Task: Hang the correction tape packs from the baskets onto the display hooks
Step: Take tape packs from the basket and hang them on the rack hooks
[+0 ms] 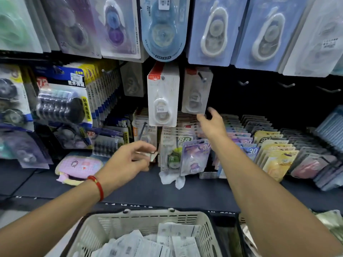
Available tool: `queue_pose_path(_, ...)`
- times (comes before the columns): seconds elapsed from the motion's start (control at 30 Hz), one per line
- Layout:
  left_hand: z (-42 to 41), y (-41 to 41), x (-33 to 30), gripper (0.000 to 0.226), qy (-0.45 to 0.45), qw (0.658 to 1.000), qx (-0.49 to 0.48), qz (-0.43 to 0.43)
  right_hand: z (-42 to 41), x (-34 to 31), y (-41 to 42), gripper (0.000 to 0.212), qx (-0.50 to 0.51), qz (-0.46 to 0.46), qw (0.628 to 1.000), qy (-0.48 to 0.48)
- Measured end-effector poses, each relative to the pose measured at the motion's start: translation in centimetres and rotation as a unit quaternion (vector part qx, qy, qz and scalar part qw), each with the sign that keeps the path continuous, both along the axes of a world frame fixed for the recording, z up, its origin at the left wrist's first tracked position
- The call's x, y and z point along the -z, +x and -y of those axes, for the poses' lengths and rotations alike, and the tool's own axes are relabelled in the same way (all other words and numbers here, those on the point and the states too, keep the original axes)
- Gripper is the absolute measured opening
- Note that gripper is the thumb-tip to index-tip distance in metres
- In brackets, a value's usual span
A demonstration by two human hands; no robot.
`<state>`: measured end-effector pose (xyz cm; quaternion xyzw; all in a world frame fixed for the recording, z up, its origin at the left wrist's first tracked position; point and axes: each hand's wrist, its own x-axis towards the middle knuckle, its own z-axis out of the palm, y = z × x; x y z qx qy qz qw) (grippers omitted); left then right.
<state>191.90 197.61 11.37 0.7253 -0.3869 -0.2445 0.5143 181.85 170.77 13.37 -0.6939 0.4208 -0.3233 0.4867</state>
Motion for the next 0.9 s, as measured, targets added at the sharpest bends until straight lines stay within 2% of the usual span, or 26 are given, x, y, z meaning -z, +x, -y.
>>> queue_pose_path(0.1,-4.5,1.5,3.2,0.041,0.058,0.995,-0.030,0.074,-1.4,3.0,-2.6,0.033,0.006,-0.045,0.997,-0.069)
queue_pose_path(0.17,-8.4,2.1,5.9,0.039,0.115,0.982,-0.045,0.139,-3.1,5.3,-5.3,0.027,0.009,-0.104,0.982,-0.159)
queue_pose_path(0.23,-12.4,2.0,8.9,0.035,0.190,0.959,-0.062,0.200,-5.1,7.6,-8.0,0.029,-0.037,-0.219,0.943,-0.248)
queue_pose_path(0.3,-15.8,1.6,11.8,0.036,0.279,0.923,-0.084,0.250,-7.3,9.5,-10.1,0.032,-0.118,-0.338,0.890,-0.281)
queue_pose_path(0.37,-18.1,1.3,14.8,0.054,0.356,0.897,-0.115,0.237,-9.8,11.6,-11.9,0.038,-0.186,-0.438,0.839,-0.264)
queue_pose_path(0.43,-19.2,0.7,17.2,0.077,0.398,0.888,-0.164,0.160,-12.4,14.5,-13.8,0.050,-0.213,-0.523,0.791,-0.236)
queue_pose_path(0.47,-19.4,0.1,18.1,0.082,0.405,0.889,-0.184,0.106,-13.6,16.2,-15.0,0.058,-0.211,-0.554,0.774,-0.223)
queue_pose_path(0.53,-19.5,-1.0,19.7,0.078,0.386,0.898,-0.208,0.025,-15.5,19.6,-17.9,0.072,-0.191,-0.595,0.750,-0.216)
queue_pose_path(0.6,-19.3,-1.3,20.5,0.072,0.362,0.903,-0.231,0.007,-16.4,22.2,-20.8,0.074,-0.177,-0.609,0.740,-0.223)
queue_pose_path(0.73,-17.8,-1.6,20.7,0.080,0.365,0.906,-0.210,0.028,-16.8,23.8,-25.0,0.065,-0.152,-0.599,0.752,-0.231)
queue_pose_path(0.9,-14.5,-3.6,21.0,0.086,0.361,0.914,-0.178,0.056,-15.6,23.4,-27.4,0.067,-0.129,-0.642,0.716,-0.242)
